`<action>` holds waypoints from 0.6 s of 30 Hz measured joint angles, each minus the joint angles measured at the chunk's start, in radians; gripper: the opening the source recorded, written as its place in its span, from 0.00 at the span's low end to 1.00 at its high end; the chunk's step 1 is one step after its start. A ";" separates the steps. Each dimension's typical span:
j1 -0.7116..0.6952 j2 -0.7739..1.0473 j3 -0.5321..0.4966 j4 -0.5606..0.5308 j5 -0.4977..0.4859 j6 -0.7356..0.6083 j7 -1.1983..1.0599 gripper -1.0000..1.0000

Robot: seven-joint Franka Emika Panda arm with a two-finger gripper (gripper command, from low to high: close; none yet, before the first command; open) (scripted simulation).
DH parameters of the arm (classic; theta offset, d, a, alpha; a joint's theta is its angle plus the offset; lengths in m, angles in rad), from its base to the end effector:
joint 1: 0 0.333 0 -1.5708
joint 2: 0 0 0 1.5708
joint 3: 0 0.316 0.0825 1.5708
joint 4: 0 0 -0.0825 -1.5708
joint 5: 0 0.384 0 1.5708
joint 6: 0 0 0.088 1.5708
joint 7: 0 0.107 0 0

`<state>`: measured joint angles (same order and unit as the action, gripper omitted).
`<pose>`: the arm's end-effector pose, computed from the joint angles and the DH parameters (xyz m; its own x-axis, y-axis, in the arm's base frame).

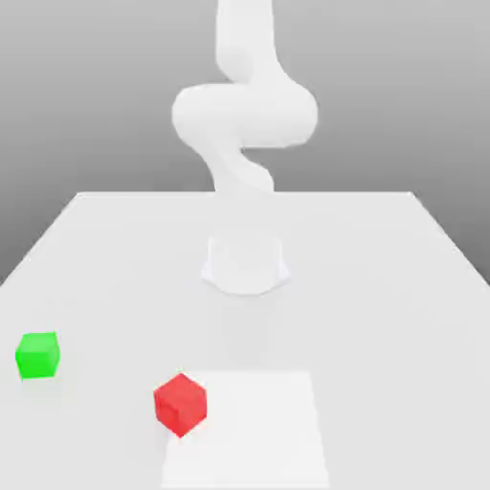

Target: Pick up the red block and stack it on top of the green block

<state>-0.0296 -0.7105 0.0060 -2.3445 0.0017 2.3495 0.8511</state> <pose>0.3814 -0.0082 0.6614 0.4785 -0.7633 0.4341 -0.5840 -0.6458 -0.4918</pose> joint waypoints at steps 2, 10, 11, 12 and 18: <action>-0.024 0.079 0.004 -0.039 0.000 0.043 0.046 0.50; -0.111 0.371 0.016 -0.183 -0.003 0.204 0.219 0.50; -0.120 0.407 0.016 -0.201 -0.005 0.224 0.241 0.50; -0.128 0.443 0.015 -0.218 -0.006 0.244 0.263 0.50; -0.182 0.661 0.006 -0.326 -0.008 0.364 0.391 0.50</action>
<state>-0.2115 -0.0498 0.0124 -2.6702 -0.0063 2.7133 1.2422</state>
